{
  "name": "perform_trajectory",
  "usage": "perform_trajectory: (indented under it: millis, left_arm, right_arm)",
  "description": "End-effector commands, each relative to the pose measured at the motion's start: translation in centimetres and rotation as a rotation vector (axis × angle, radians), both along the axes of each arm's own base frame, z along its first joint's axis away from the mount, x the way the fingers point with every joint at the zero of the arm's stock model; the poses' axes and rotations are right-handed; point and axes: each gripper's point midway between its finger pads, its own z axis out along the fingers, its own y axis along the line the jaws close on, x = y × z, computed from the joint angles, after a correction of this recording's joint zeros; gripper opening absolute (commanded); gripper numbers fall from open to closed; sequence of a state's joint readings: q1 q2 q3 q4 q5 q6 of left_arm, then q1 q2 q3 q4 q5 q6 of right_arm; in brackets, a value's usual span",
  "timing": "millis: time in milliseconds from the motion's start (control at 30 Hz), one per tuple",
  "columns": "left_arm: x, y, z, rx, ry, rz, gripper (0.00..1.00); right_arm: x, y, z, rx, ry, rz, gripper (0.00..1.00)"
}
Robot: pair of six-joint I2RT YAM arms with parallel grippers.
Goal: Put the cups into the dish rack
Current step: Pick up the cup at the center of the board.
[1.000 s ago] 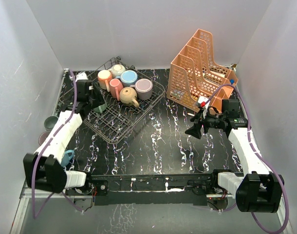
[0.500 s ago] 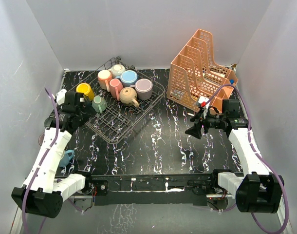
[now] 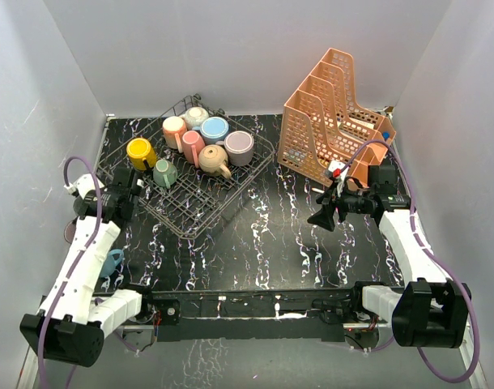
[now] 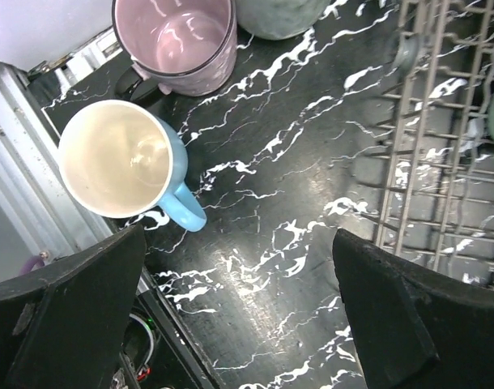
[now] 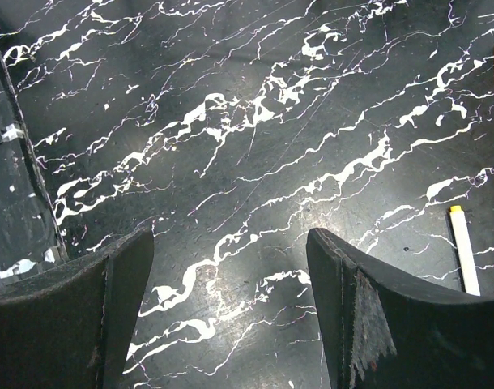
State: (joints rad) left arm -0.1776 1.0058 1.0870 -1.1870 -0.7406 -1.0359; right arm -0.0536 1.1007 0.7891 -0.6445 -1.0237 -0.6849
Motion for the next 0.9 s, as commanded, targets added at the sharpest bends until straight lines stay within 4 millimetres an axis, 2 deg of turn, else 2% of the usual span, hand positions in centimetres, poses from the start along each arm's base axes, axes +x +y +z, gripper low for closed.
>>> perform_trajectory:
  millis: [0,200,433,733,867]
  left_arm:
    - [-0.3,1.4,-0.8,0.061,0.019,0.072,0.97]
    - [0.3,2.9,-2.8,0.006,0.023,0.132,0.97]
    - [-0.7,4.6,-5.3,-0.103,0.021,0.231,0.93]
    - [-1.5,5.2,-8.5,-0.150,0.065,0.278,0.83]
    - [-1.3,5.4,-9.2,-0.157,0.068,0.282,0.72]
  right_arm:
    - [0.7,-0.2,0.2,-0.006,-0.050,0.005,0.79]
    - [0.8,-0.3,-0.3,-0.001,-0.026,0.004,0.79]
    - [1.1,-0.6,-0.8,-0.002,-0.010,-0.008,0.79]
    - [1.1,-0.7,-1.3,0.002,0.012,-0.006,0.79]
    - [1.1,-0.9,-1.4,0.002,0.014,-0.010,0.79]
